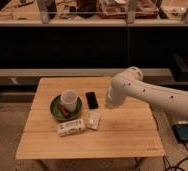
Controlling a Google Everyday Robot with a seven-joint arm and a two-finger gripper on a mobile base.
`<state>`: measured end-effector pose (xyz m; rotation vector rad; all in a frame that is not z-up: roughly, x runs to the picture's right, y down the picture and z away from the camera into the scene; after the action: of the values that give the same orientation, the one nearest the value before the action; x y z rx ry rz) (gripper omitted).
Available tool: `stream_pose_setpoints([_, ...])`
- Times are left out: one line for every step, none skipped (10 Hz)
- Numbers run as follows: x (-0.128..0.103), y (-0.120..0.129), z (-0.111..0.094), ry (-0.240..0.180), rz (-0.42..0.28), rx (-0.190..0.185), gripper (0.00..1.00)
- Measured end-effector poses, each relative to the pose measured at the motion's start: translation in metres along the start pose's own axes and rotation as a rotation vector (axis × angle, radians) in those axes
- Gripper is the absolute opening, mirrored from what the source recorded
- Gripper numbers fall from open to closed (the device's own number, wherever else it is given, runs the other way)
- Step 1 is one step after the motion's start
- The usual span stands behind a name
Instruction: Stand the bottle upright
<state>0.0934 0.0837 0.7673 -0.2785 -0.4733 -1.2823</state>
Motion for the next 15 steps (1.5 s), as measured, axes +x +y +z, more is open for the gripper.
stream_pose_setpoints([0.000,0.000,0.000,0.000,0.000,0.000,0.06])
stream_pose_setpoints([0.000,0.000,0.000,0.000,0.000,0.000,0.06])
stream_pose_setpoints([0.000,0.000,0.000,0.000,0.000,0.000,0.06])
stream_pose_setpoints([0.000,0.000,0.000,0.000,0.000,0.000,0.06])
stream_pose_setpoints([0.000,0.000,0.000,0.000,0.000,0.000,0.06])
stream_pose_setpoints([0.000,0.000,0.000,0.000,0.000,0.000,0.06])
stream_pose_setpoints([0.001,0.000,0.000,0.004,-0.002,0.000,0.06])
stream_pose_setpoints([0.005,0.004,0.002,0.019,-0.023,-0.013,0.06])
stream_pose_setpoints([0.011,0.008,0.006,0.035,-0.056,-0.022,0.06])
stream_pose_setpoints([0.022,0.009,0.012,0.057,-0.104,-0.015,0.06])
stream_pose_setpoints([0.035,0.011,0.019,0.080,-0.138,0.017,0.06])
stream_pose_setpoints([0.042,0.012,0.023,0.084,-0.140,0.050,0.06])
stream_pose_setpoints([0.047,0.008,0.027,0.080,-0.140,0.091,0.06])
stream_pose_setpoints([0.050,0.000,0.032,0.070,-0.162,0.131,0.06])
stream_pose_setpoints([0.048,-0.004,0.039,0.047,-0.199,0.146,0.06])
